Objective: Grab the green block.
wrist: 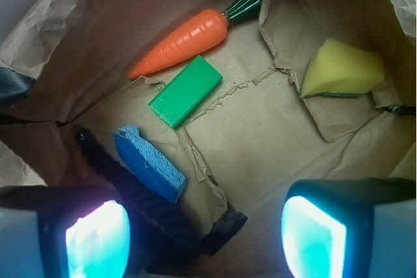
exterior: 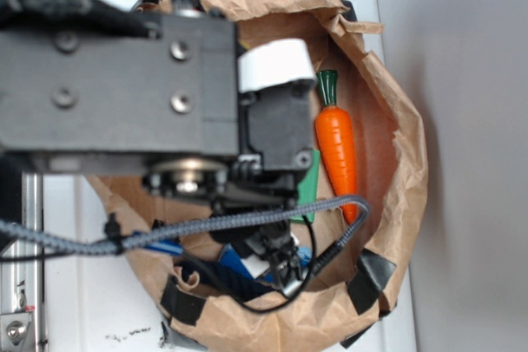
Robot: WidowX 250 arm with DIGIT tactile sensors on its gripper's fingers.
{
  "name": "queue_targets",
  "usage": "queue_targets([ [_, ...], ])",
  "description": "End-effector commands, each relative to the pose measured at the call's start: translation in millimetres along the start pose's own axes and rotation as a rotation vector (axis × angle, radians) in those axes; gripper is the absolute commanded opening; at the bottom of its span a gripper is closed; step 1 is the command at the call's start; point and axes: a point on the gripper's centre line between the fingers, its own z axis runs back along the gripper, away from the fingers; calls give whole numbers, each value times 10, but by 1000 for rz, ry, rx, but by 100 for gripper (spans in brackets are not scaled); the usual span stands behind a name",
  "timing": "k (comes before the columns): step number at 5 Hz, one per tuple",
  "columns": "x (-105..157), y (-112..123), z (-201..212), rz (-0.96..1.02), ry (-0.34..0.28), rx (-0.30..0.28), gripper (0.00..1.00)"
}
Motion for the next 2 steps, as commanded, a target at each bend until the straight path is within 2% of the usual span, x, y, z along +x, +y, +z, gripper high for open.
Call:
queue_targets([
  [1, 84, 22, 131, 20, -47, -33, 100],
  [2, 194, 0, 58, 83, -54, -49, 100],
])
